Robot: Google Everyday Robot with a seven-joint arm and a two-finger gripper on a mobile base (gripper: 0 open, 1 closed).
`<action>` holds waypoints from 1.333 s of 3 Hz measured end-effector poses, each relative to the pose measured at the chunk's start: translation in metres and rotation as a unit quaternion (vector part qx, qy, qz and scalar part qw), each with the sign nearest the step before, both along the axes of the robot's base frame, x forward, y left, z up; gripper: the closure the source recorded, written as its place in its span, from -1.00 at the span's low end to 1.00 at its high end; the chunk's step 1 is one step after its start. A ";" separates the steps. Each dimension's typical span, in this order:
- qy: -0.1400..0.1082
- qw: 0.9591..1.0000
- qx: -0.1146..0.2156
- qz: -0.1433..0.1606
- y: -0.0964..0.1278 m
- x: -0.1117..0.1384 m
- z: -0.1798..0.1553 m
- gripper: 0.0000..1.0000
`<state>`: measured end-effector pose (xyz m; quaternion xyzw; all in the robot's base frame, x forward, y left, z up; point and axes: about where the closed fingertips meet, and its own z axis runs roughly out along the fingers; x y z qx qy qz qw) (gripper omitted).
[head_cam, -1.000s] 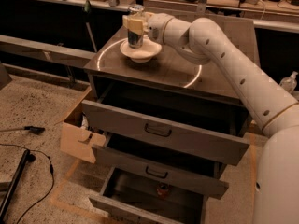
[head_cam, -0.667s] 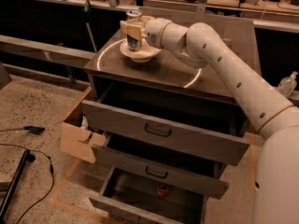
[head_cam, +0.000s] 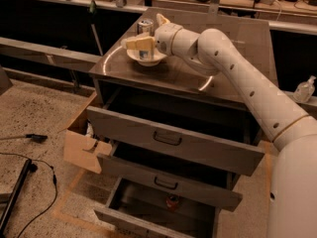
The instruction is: Place redbull can into paper bowl
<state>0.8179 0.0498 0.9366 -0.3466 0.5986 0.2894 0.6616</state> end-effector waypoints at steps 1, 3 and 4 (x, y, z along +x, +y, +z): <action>-0.009 1.000 -0.008 -0.013 -0.012 0.011 0.005 -1.00; 0.035 0.988 -0.097 -0.112 -0.113 0.017 0.029 -1.00; 0.081 0.976 -0.128 -0.157 -0.195 -0.011 0.027 -1.00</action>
Offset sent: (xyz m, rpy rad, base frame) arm 0.0487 -0.1253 0.0306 -0.2694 0.0885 -0.2683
